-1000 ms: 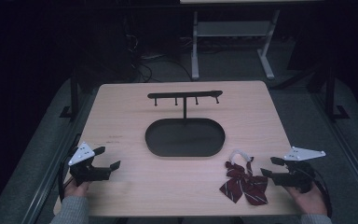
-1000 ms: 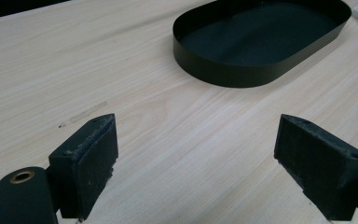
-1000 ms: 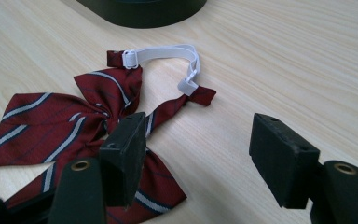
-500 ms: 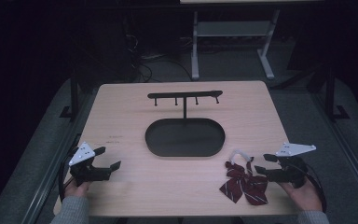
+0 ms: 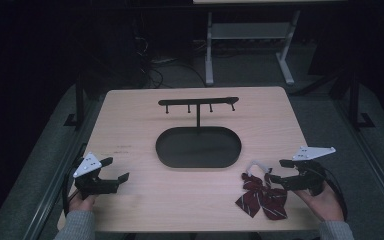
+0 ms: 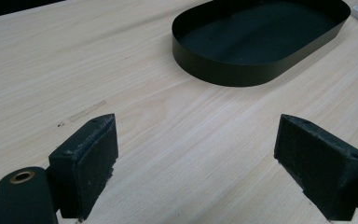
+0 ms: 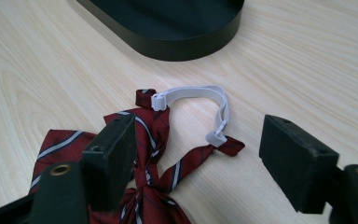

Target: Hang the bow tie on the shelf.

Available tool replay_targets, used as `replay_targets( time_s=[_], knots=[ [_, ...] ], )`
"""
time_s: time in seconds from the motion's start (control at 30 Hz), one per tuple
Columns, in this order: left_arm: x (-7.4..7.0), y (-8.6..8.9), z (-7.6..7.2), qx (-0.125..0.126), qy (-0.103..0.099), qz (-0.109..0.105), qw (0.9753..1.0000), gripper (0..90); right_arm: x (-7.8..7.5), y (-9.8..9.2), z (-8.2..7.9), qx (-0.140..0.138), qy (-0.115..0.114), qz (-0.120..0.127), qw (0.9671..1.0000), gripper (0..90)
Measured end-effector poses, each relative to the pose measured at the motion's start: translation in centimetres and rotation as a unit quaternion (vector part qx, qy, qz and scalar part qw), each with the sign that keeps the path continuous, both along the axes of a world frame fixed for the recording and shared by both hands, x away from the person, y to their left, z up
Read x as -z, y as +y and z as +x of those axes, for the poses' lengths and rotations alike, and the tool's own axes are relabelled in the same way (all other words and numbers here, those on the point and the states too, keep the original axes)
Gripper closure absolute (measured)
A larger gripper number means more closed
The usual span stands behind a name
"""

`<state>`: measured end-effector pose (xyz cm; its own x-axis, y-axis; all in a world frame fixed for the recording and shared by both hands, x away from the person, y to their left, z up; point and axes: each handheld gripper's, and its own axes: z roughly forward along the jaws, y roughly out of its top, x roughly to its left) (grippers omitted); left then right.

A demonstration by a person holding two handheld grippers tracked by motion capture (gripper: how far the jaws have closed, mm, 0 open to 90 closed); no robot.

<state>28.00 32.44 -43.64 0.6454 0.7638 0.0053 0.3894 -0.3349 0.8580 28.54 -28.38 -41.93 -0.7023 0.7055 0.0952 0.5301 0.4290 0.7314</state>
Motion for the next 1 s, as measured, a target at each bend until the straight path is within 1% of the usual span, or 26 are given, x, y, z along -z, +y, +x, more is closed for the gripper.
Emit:
replay_targets(
  time_s=[0.1,0.13,0.23,0.27,0.33,0.37,0.4,0.43,0.53,0.6,0.67,0.77,0.9,0.93,1.0],
  knots=[
    [0.0,0.0,0.0,0.0,0.0,0.0,1.0,13.0,-0.2,0.3,0.3,-0.002,0.0,-0.001,1.0,26.3],
    [0.0,0.0,0.0,0.0,0.0,0.0,1.0,13.0,-0.5,0.7,0.7,0.0,0.007,0.005,1.0,26.4],
    [0.0,0.0,0.0,-0.001,0.0,-0.001,1.0,13.0,-0.6,1.0,1.0,0.0,0.006,0.004,1.0,26.3],
    [0.0,0.1,0.0,-0.001,0.0,0.001,1.0,13.0,-0.8,1.4,1.3,-0.004,-0.001,0.002,1.0,26.3],
    [0.0,0.1,0.0,-0.001,0.0,0.0,1.0,13.0,-0.9,1.7,1.3,-0.007,-0.003,-0.002,1.0,27.2],
    [0.0,0.1,0.0,-0.001,0.0,0.0,1.0,13.0,-1.0,1.9,1.4,-0.008,-0.009,-0.01,0.9999,30.5],
    [0.0,0.1,0.0,-0.001,0.0,0.0,1.0,13.0,-1.2,2.1,1.5,-0.007,-0.011,-0.02,0.9997,32.2],
    [0.0,0.1,0.0,-0.001,0.0,0.0,1.0,13.0,-1.3,2.3,1.6,-0.006,-0.011,-0.025,0.9996,32.9],
    [-0.1,0.1,0.0,-0.001,-0.001,0.001,1.0,13.0,-1.6,2.8,2.1,-0.003,-0.006,-0.02,0.9998,32.8],
    [-0.1,0.1,0.0,0.0,-0.001,0.0,1.0,13.0,-1.6,2.9,2.3,-0.002,-0.005,-0.017,0.9998,32.9],
    [-0.1,0.1,0.0,-0.001,0.0,-0.001,1.0,13.0,-1.7,3.2,2.6,-0.003,-0.004,-0.025,0.9997,33.4],
    [-0.1,0.1,0.0,0.001,-0.001,0.001,1.0,13.0,-1.7,3.4,2.9,-0.004,-0.005,-0.026,0.9996,34.1],
    [-0.1,0.0,0.0,0.001,-0.002,0.0,1.0,13.0,-1.5,3.9,3.5,0.0,-0.015,-0.039,0.9991,35.7],
    [-0.1,0.0,-0.1,0.0,-0.002,-0.001,1.0,13.0,-1.4,4.0,3.7,0.001,-0.008,-0.038,0.9992,36.1],
    [-0.1,0.0,0.0,0.001,-0.002,0.0,1.0,13.0,-1.2,4.1,3.8,0.001,-0.006,-0.039,0.9992,36.9]
  ],
)
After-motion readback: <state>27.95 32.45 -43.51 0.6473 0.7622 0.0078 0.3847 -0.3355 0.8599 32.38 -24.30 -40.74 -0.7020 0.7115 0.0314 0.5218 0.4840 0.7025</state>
